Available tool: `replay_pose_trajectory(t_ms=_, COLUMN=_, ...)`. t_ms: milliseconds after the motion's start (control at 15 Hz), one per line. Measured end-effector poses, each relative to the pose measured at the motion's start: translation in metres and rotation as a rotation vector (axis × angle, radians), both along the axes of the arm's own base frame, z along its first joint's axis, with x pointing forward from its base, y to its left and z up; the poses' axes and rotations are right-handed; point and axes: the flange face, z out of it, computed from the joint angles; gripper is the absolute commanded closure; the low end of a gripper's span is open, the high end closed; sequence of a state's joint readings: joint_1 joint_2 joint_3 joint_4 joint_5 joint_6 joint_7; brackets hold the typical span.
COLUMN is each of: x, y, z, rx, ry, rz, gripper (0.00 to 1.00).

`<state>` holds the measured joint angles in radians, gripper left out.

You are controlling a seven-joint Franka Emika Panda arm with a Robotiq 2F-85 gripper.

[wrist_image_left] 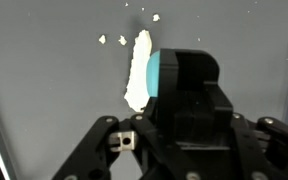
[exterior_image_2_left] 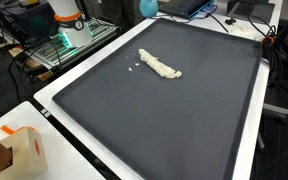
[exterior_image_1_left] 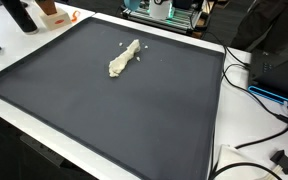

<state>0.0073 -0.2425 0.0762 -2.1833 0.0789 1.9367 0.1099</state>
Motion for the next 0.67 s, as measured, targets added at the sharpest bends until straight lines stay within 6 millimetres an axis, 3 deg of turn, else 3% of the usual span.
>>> replay_pose_trajectory(t_ms=267, x=0.012, y=-0.036, z=-0.014, rx=0.153, ry=0.007, rz=0.114, gripper=0.75)
replay_pose_trajectory(t_ms=667, x=0.025, y=-0.1, z=-0.065, rx=0.392, ry=-0.043, rz=0.324, gripper=0.75)
